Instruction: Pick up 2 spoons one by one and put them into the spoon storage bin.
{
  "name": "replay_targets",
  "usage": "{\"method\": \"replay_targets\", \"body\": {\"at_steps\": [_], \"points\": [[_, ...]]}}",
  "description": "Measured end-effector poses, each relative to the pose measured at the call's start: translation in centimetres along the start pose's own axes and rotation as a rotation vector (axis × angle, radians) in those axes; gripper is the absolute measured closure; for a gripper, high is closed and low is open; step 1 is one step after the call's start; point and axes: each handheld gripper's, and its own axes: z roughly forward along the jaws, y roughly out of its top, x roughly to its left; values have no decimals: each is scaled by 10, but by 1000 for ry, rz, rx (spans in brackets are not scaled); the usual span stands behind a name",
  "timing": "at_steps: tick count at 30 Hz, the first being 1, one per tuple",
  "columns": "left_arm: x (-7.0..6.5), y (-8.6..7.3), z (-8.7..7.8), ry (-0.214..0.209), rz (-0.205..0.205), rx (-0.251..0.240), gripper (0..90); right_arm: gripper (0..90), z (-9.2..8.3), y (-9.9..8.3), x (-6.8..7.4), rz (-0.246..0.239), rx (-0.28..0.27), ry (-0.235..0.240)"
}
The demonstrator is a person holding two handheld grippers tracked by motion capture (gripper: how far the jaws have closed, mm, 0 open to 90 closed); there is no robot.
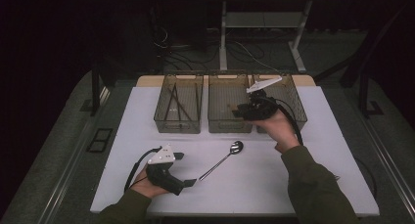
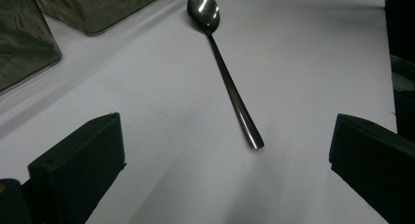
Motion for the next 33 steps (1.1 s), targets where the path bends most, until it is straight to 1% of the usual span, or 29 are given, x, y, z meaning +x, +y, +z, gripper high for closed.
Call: {"method": "replay_targets", "body": {"at_steps": [1,3,5,6,7,10,12,14,19,24,26,27,30,33], "points": [[0,0,0,0,1,-1,0,702,0,-3,2,-8,2,8],[-1,0,-1,0,6,1,0,749,-1,-9,7,-7,13,14],[-1,0,0,0,-1,-3,0,794,2,-16,12,-10,27,30],[-1,0,0,0,-1,-4,0,820,4,-20,15,-15,35,32],[-1,0,0,-1,-2,-3,0,839,7,-23,18,-31,44,33],[-1,0,0,0,3,3,0,897,15,-33,25,-40,76,51],[0,0,0,1,1,1,0,899,22,-39,29,-48,98,62],[0,0,0,1,2,0,0,899,28,-43,32,-59,120,57],[0,0,0,2,1,3,0,899,42,-51,38,-64,165,69],[0,0,0,2,2,2,0,899,56,-58,43,-73,212,68],[0,0,0,1,2,2,0,899,60,-60,45,-82,228,72],[0,0,0,1,2,2,0,899,62,-61,47,-90,235,66],[0,0,0,1,2,5,0,900,64,-64,50,-97,250,68],[0,0,0,1,2,4,0,900,66,-66,49,-126,266,55]]}}
